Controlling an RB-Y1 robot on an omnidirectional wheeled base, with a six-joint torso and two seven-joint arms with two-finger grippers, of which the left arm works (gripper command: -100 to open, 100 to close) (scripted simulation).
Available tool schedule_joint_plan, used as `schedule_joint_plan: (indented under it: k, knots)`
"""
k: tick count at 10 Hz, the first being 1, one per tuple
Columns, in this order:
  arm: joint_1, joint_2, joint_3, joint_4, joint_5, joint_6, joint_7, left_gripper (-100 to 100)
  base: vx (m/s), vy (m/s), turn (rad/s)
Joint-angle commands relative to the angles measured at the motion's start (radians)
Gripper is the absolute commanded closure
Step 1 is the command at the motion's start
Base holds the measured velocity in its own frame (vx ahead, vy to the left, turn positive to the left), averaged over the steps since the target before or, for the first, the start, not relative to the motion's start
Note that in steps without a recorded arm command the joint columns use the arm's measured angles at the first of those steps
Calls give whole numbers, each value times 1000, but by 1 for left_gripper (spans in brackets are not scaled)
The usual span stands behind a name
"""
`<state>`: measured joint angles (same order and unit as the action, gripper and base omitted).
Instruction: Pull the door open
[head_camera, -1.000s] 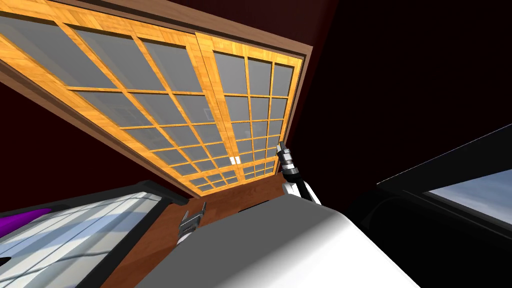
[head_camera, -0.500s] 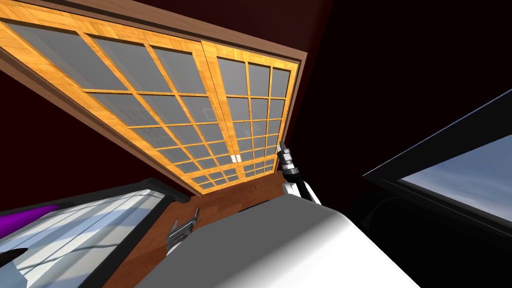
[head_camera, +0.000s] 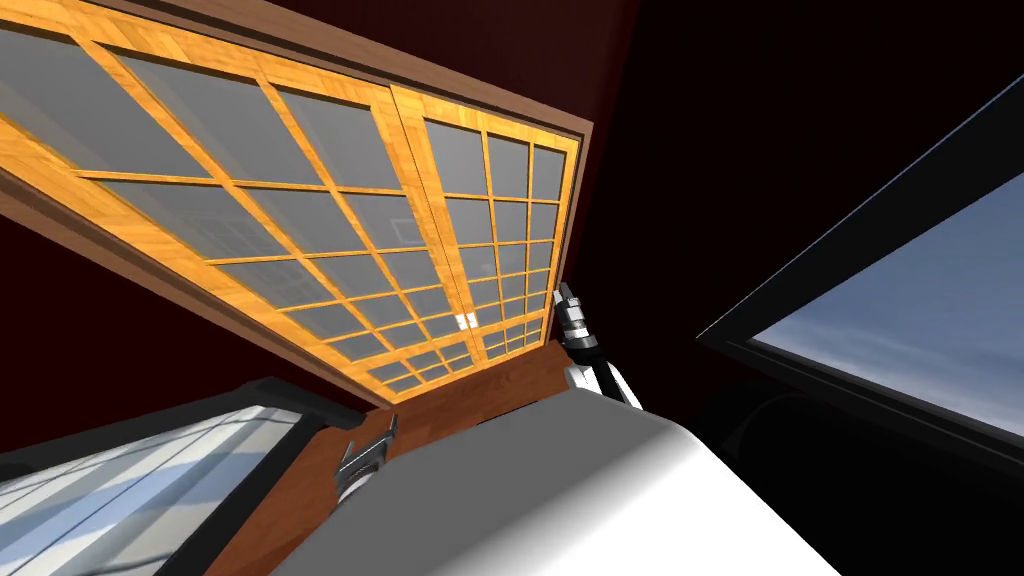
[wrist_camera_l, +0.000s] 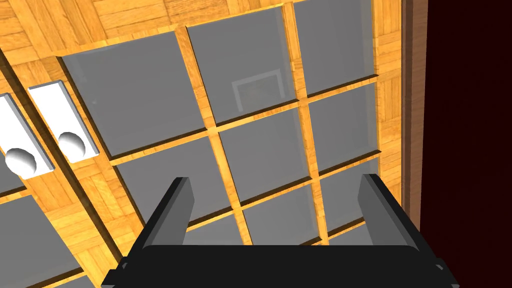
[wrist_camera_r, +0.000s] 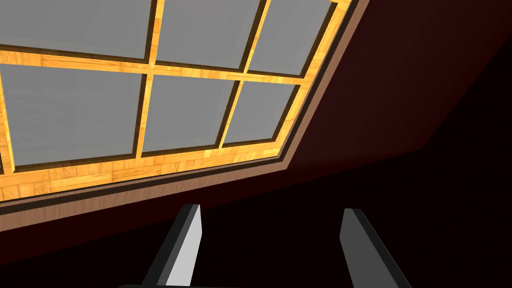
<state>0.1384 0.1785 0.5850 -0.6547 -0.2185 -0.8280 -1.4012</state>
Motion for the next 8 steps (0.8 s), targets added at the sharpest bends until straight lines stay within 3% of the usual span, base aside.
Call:
schedule_joint_plan:
  k: [1, 3, 5, 6, 8]
  knots:
    - [-25, -26, 3, -11, -2, 12, -9, -100, 155, 23, -200]
    - [-56, -49, 0, -8, -5, 13, -16, -100, 180, 16, -106]
    - [-56, -49, 0, -8, -5, 13, -16, -100, 81, 2, -16]
    - [-87, -73, -8, -8, -9, 13, -20, -100, 89, 19, -153]
    - [-110, -92, -16, -8, -13, 12, -23, -100, 177, 23, -144]
